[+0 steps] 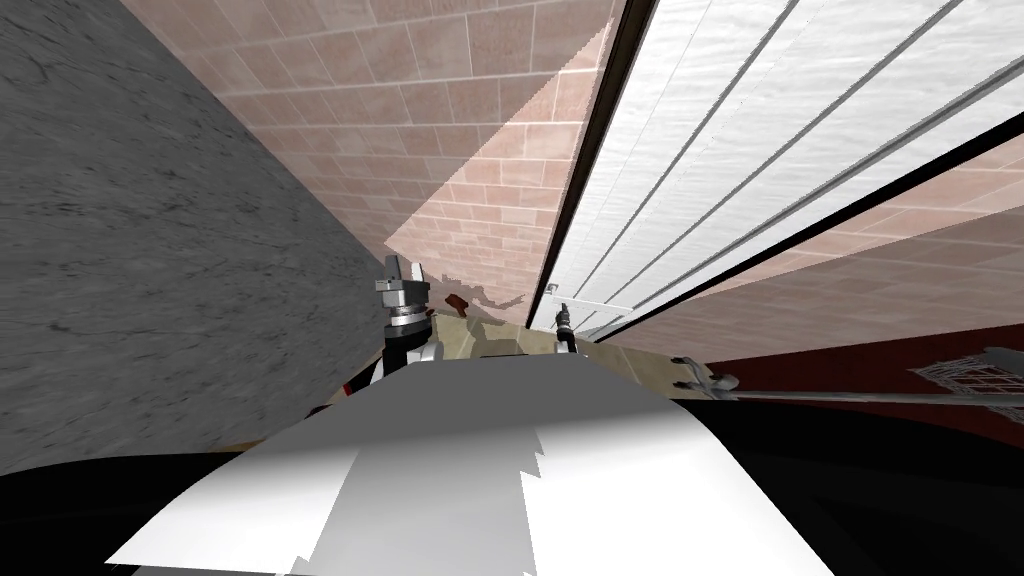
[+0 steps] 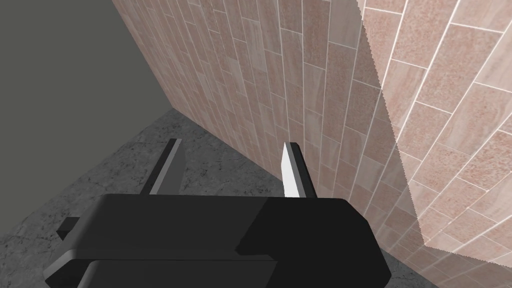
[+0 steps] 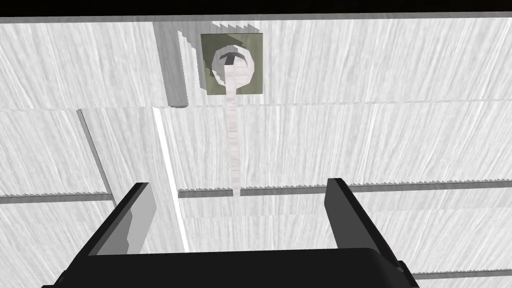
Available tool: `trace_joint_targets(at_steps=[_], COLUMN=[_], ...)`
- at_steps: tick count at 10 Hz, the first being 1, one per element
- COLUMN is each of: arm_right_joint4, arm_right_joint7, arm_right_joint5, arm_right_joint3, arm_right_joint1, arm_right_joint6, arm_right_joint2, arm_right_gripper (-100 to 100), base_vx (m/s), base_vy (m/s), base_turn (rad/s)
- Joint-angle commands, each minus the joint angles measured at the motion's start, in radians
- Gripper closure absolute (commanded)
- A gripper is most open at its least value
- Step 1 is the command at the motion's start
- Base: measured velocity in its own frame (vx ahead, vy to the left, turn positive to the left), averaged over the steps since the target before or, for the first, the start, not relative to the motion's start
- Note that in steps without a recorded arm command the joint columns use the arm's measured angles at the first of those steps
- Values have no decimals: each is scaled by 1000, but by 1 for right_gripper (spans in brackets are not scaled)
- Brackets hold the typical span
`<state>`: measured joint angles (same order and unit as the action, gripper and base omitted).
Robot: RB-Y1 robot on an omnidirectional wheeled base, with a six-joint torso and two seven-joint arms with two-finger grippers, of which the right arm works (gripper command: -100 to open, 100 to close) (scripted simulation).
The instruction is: Pull the door open
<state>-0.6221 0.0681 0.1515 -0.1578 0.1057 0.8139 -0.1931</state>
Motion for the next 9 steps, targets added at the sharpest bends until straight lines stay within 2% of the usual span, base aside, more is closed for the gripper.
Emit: trace_joint_targets(at_steps=[1, 6, 7, 8, 9], arm_right_joint4=[22, 44, 44, 51, 53], arm_right_joint7=[11, 51, 51, 62, 65], arm_right_joint5=[3, 21, 21, 26, 27], arm_right_joint3=[-4, -25, -25, -31, -33], arm_right_joint1=[0, -32, -32, -41, -44], arm_right_joint6=[16, 46, 46, 55, 57], arm_right_joint2=[-11, -56, -56, -69, -72], arm_right_gripper=[-100, -100, -100, -100, -100], base_vx=[181, 197, 121, 160, 172], base_vy=[-13, -19, -24, -41, -16], base_turn=[70, 94, 25, 94, 75])
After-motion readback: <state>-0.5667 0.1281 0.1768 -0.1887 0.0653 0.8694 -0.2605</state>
